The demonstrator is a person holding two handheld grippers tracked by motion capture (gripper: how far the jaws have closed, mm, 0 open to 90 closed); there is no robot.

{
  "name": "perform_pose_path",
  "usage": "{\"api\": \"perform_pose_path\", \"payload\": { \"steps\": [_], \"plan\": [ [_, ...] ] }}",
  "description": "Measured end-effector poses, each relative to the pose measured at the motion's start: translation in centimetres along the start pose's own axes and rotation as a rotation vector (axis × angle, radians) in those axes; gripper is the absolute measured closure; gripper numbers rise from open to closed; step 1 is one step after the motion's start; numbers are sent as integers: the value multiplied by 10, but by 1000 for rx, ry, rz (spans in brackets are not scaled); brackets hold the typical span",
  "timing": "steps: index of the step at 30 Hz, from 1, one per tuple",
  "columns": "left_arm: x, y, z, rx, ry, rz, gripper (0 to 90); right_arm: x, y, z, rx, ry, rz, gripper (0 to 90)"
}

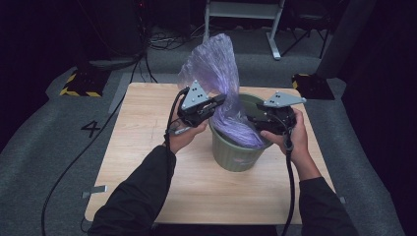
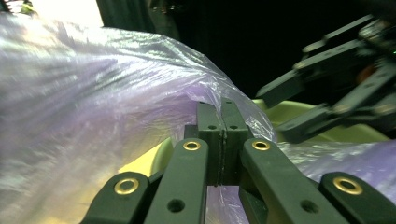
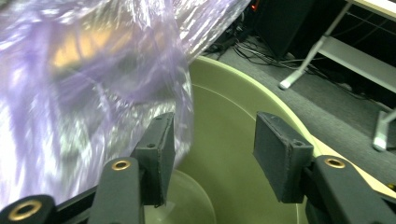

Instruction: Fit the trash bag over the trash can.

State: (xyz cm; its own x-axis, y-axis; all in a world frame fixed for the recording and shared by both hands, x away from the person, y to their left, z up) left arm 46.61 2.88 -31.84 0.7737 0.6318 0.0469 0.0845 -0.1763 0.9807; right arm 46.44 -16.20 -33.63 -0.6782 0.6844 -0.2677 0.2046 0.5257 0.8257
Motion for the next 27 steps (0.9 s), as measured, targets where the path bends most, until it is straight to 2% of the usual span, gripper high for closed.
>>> {"api": "perform_pose_path", "payload": {
  "steps": [5,13,17,21,24,27],
  "plan": [
    [0,-3,-1,1,6,0,896,2,-4,-17,-45,66,10,437],
    [-7,-4,0,6,-7,19,896,17,-6,-55,-142,188,-15,403],
    [-7,-7,-1,9,-10,16,896,31,-8,-66,-149,247,-41,396],
    [-7,-10,-2,9,-15,8,896,45,-14,-64,-116,293,-84,405],
    [-8,-10,-3,4,-22,3,896,48,-20,-56,-72,258,-124,511],
    [-9,-8,-5,-6,-34,6,896,40,-23,-46,-35,196,-114,643]
  ]
}}
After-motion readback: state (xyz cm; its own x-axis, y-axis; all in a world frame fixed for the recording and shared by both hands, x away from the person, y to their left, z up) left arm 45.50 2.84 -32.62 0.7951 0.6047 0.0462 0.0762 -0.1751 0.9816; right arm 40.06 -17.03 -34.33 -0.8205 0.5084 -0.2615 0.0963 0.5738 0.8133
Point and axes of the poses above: each handheld gripper's, and its own axes: z roughly forward along the jaws, y roughly out of its top, x roughly to its left, the point moved 6 cm from there along z, roughly forward along the jaws, and after that the axes turned 4 degrees about -z, right-handed, at the moved point
